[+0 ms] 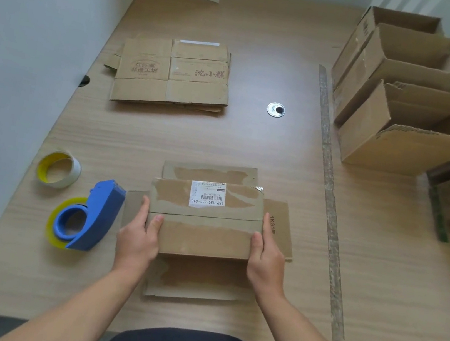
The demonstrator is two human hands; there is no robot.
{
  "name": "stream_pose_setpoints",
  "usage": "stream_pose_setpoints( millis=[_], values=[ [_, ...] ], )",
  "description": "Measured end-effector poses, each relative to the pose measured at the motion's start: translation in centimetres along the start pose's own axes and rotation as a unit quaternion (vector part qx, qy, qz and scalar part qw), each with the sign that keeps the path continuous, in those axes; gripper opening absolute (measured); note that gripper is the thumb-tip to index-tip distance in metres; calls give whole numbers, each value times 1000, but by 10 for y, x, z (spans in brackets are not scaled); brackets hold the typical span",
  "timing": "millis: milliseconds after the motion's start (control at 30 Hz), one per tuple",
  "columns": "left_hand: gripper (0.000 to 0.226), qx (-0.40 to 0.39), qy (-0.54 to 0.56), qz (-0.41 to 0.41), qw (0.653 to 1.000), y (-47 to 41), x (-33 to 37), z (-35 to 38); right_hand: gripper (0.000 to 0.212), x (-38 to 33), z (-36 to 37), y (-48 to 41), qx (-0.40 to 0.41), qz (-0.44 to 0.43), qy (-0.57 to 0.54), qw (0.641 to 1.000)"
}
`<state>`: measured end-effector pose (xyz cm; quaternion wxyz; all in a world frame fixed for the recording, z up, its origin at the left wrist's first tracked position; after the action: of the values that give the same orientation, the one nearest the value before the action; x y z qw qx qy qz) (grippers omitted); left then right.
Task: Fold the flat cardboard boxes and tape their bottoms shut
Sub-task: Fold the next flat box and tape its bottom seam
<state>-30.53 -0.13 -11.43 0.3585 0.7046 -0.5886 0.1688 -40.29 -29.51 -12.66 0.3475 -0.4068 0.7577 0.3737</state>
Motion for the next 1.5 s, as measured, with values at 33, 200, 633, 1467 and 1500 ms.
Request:
stream_pose_setpoints(
  millis=[33,200,633,1467,1500],
  values=[
    [57,-1,20,-10,1000,0,-2,0,48,-1,-1,1,18,10,-1,1000],
    [59,-46,151,-26,987,-1,-13,5,45,-3,-8,-5,34,44,21,998],
    [44,-49,28,-10,998,-5,-2,-9,35,-14,-30,-41,-25,93,97,991],
    [36,-48,164,-27,985,-32,5,-18,44,-28,-10,-58,-54,72,5,996],
    [35,-45,149,-6,988,-32,9,-20,54,-32,-12,-60,-52,73,-30,996]
  ],
)
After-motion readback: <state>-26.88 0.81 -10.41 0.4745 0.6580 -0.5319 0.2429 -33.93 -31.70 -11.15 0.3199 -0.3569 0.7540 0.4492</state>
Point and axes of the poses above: each hand's wrist, its own y-axis away from the middle knuckle, its own z-axis out of the palm, x = y × z, the point moved 10 cm from there along -y, towards the middle knuckle, and after that the axes turned 7 degrees about -x, right-handed, at the moved point
